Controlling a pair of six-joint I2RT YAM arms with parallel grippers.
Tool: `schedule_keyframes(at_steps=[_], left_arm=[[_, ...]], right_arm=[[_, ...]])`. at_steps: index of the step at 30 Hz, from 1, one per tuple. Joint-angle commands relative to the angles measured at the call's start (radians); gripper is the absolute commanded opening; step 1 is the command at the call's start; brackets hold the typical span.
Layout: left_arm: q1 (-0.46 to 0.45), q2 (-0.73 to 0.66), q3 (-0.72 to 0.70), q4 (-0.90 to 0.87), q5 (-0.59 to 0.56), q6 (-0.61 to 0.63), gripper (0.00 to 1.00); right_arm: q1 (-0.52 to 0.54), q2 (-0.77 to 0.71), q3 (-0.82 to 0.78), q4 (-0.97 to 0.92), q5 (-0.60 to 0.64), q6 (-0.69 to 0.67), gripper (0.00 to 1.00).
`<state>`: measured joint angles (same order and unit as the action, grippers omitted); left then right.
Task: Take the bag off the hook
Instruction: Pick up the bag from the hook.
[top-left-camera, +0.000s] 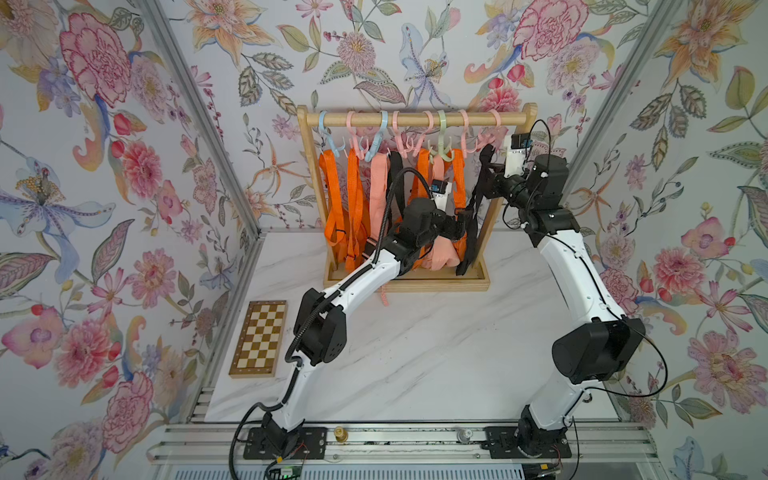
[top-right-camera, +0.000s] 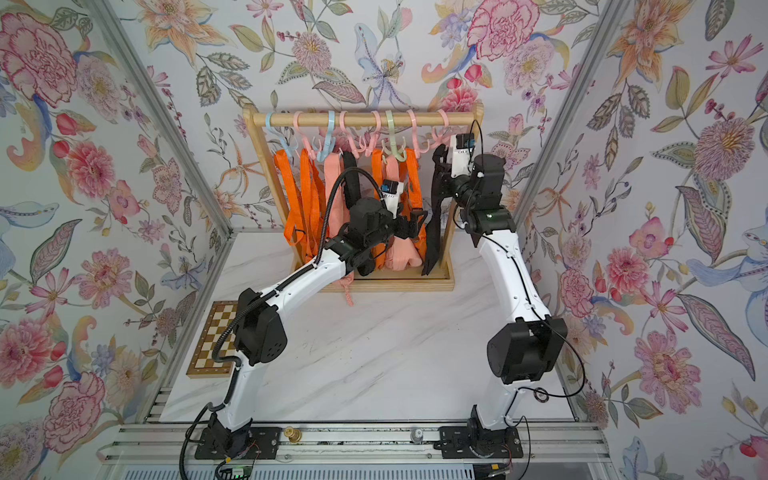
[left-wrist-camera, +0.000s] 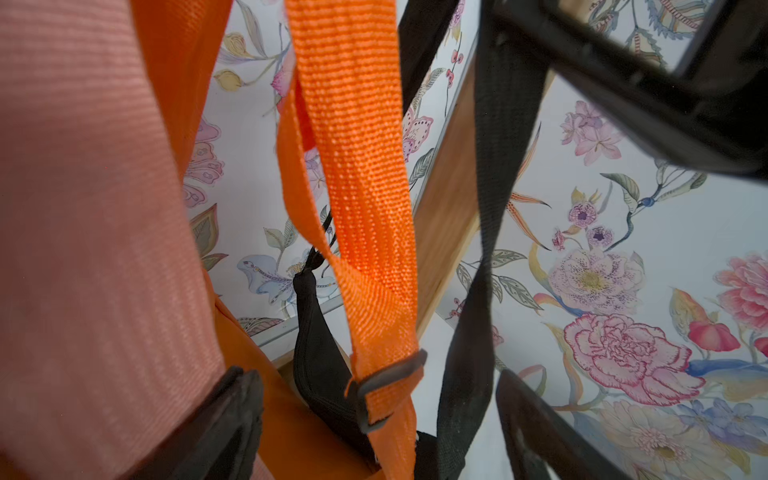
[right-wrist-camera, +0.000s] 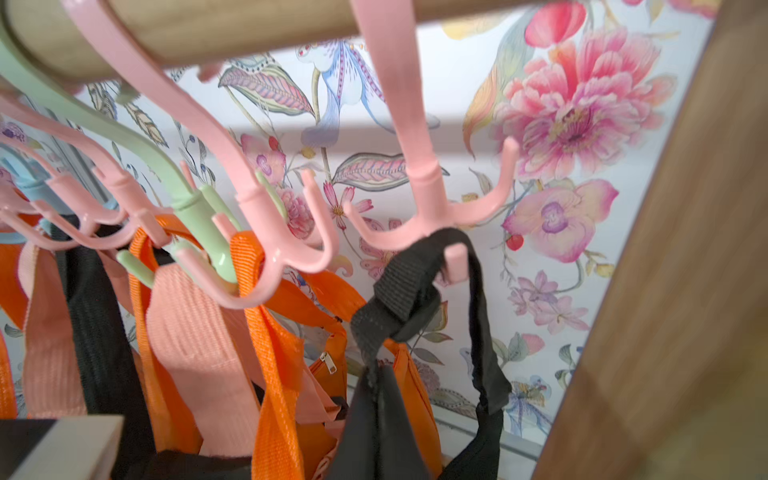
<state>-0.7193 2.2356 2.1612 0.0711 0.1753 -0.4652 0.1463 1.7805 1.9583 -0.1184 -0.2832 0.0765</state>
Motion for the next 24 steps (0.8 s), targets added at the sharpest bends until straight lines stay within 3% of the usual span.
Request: schedule_keyframes(at_steps=[1,4,8,19,24], left_arm=[[-0.003,0.023,0.049,-0.022,-0.029,0.003,0.80],[-0.003,0.029,0.058,-0.032,-0.050,0.011,0.66],[0.001,0.035,0.061,-0.040,-0.050,0.011,0.62],[0.009,0.031,0.037,-0.034,-0.056,0.006,0.61],[0.011,0.009,0.025,-0.031,-0.041,0.006,0.67]], right_arm=[[0.008,-0.017,0.040,0.060,0.023,0.003,0.00],[0.014,-0.036,0.040,0.076,0.042,-0.018,0.00],[0.014,-0.045,0.067,0.077,0.060,-0.036,0.00],[-0.030,-0.030,0.224,0.039,0.029,0.023,0.00],[-0.036,-0.089,0.191,0.013,0.009,0.031,0.00]])
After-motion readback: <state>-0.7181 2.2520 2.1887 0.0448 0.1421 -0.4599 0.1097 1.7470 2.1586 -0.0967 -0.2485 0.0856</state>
